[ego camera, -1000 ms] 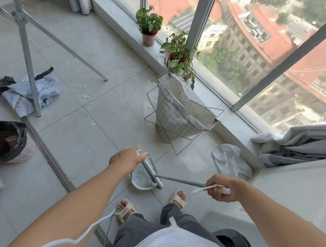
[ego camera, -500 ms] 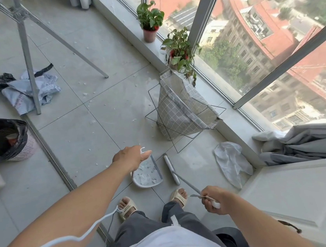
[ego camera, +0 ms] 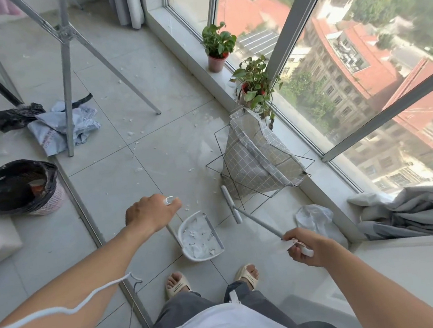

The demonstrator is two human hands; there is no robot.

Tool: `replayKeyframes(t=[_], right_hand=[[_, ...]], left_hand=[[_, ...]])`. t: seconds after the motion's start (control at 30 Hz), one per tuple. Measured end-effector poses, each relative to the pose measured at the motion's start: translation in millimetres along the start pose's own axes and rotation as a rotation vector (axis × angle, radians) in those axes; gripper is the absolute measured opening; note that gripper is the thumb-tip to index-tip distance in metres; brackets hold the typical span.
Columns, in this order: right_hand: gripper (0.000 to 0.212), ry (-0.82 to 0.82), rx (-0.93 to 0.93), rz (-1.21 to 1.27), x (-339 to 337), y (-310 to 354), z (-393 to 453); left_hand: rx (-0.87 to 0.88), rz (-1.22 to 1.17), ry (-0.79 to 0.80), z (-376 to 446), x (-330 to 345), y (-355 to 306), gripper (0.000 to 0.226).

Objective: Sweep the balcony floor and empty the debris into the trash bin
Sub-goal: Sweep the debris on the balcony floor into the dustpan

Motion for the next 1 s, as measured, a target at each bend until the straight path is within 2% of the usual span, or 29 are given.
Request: replayKeyframes(t=[0.13,0.3,0.6,0.67,0.77,0.9,1.0], right_hand=[[0.008,-0.017,-0.066,-0.023,37.7,24.5,10.8],[0.009,-0.007,-0.096,-0.086,59.7,60.3,30.2],[0.007,0.031,-0.075,-0.275,77.3,130.1,88.7],[0.004,0.076,-0.058,-0.328,88.5,144.3,97.6],[0.013,0.183,-0.109,-0.442,112.8,159.6,107.5],[0.016,0.253,-0.094,-0.573,144.4,160.1,107.7],[0.019,0.237,-0.065,-0.643,156.3,156.7,102.0]], left_hand=[[-0.086,-0.05,-0.093,12.2,-38.3,25.2,0.048],[-0.166,-0.038,-0.128,21.6,-57.8,48.7,0.047],[-0.429,-0.084,-0.134,19.9,-49.3,84.6,0.05],[-0.51,-0.082,-0.156,12.5,-49.9,85.9,0.049],[-0.632,-0.089,-0.183,-1.2,-52.7,92.1,0.046],[-0.769,-0.129,-0.168,-24.7,-44.6,106.0,0.048],[-0.821,-0.18,-0.149,-39.5,-34.7,112.1,0.046]])
Point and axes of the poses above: each hand's wrist, its own z-axis towards the middle knuckle, its own x-axis out of the palm, y = z × x, the point moved 6 cm from there along z, towards the middle knuckle, and after that the axes turned 15 degrees about -x, right-handed, at the moved point
